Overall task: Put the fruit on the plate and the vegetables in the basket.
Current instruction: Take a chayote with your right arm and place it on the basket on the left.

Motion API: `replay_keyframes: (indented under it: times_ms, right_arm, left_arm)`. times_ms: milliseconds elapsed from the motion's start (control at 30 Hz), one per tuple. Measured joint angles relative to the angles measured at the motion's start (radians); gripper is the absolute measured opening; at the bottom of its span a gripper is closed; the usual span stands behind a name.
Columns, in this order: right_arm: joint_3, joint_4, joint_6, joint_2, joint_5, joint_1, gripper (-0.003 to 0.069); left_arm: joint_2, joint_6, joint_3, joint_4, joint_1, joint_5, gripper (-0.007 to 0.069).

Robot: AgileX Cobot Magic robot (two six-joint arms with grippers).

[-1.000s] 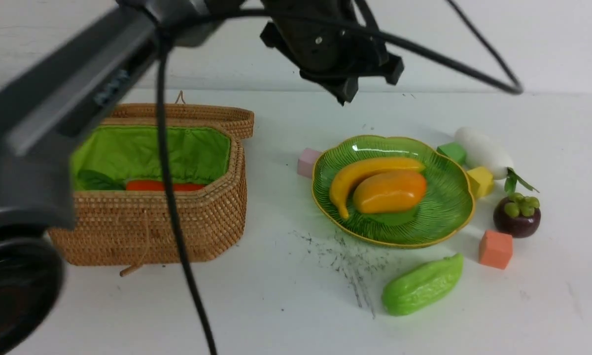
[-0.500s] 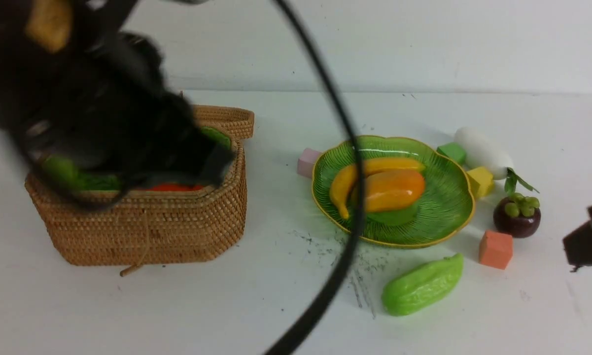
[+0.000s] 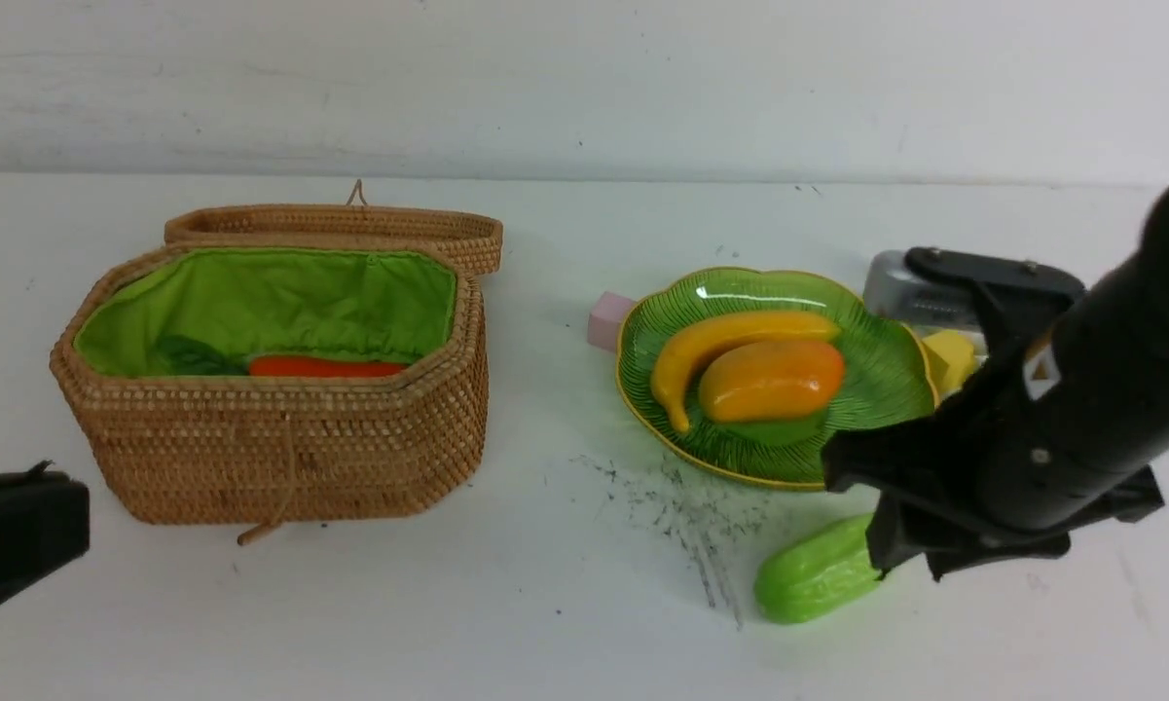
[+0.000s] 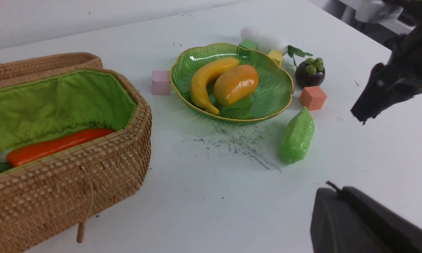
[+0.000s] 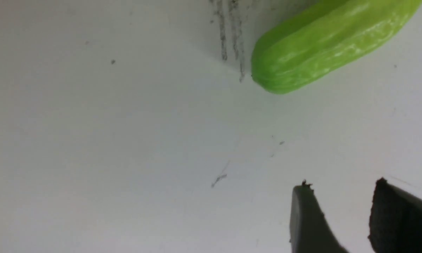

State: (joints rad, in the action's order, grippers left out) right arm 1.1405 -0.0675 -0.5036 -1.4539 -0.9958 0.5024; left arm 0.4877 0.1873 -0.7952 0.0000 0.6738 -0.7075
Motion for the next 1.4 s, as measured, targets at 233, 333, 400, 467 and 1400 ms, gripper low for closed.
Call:
replay_keyframes:
  times_ms: [233, 333, 400, 467, 1400]
  right_arm:
    - [0.0, 0.017, -0.099, -0.158, 0.121, -0.062, 0.0496]
    - [0.0, -0.017, -0.104, -0.221, 0.204, -0.077, 0.0593]
    - [0.0, -0.026, -0.116, -0.244, 0.231, -0.082, 0.0619]
    - [0.0, -0.031, -0.147, -0.287, 0.276, -0.091, 0.0645]
    - [0.007, 0.037, -0.051, -0.365, -0.001, -0.115, 0.043]
  left_arm:
    - [0.002, -0.003, 0.004, -0.022, 0.0, -0.004, -0.0013]
    - [0.002, -0.004, 0.004, -0.022, 0.0, -0.031, -0.0013]
    - [0.002, -0.004, 0.004, -0.022, 0.0, -0.043, -0.0013]
    - [0.002, -0.004, 0.005, -0.022, 0.0, -0.064, -0.0013]
    - [0.002, -0.033, 0.007, -0.051, 0.0, -0.097, -0.0013]
